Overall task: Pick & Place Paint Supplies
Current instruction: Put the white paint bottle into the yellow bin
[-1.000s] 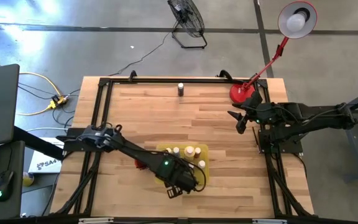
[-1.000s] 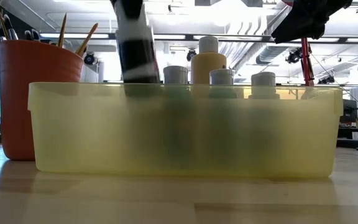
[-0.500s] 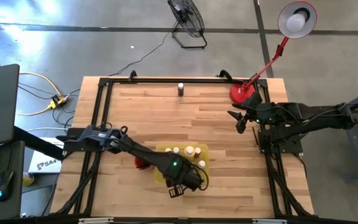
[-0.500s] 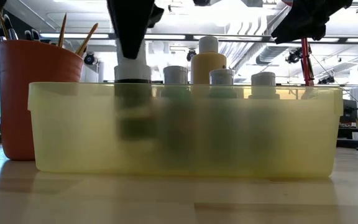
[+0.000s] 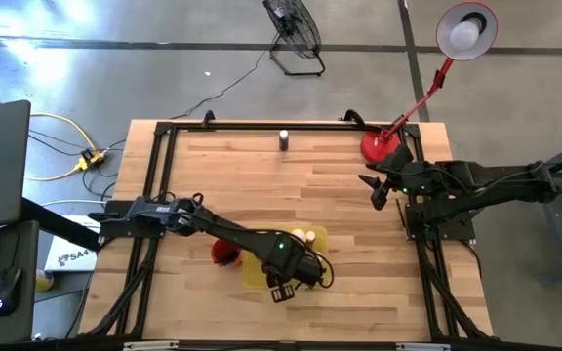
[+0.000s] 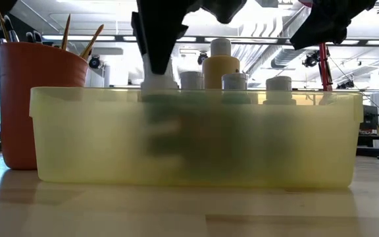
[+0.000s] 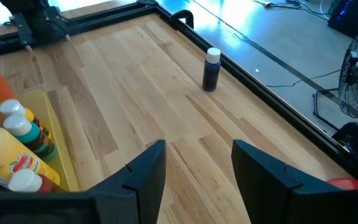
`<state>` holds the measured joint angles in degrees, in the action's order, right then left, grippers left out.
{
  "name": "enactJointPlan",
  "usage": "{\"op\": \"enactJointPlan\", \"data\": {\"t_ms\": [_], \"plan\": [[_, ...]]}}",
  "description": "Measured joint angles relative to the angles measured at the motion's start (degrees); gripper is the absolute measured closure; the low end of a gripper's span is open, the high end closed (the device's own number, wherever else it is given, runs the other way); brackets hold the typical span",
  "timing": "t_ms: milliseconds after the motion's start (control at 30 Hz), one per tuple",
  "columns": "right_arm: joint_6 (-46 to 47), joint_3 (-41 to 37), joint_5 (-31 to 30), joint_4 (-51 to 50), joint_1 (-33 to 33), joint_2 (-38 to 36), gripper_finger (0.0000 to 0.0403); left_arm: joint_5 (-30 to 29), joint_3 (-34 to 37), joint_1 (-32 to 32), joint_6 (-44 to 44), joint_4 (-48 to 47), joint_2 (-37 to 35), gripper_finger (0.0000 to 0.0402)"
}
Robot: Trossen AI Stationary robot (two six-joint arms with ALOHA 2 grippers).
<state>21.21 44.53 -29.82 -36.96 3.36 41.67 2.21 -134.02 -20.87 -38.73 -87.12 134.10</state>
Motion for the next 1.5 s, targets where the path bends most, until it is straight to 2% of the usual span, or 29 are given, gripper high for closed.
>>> {"op": "enactJointPlan", "data": {"t_ms": [433,667,1300,1500], "plan": [[0.00,-0.02,-0.02,-0.04,0.01,0.01,0.0229,1.73,-0.02,-0.10,1.44,1.23,0.72,0.0277],[0.00,-0.02,-0.02,-0.04,0.00,0.02,0.0229,1.69,-0.02,-0.12,1.00,5.52,0.72,0.0268],[0.00,-0.02,-0.03,-0.01,0.02,0.02,0.0229,0.00,-0.02,-0.12,4.09,6.18,0.72,0.0257],[0.00,-0.02,-0.03,-0.01,0.00,0.01,0.0229,-0.21,-0.02,-0.12,4.03,6.57,0.72,0.0216]]}}
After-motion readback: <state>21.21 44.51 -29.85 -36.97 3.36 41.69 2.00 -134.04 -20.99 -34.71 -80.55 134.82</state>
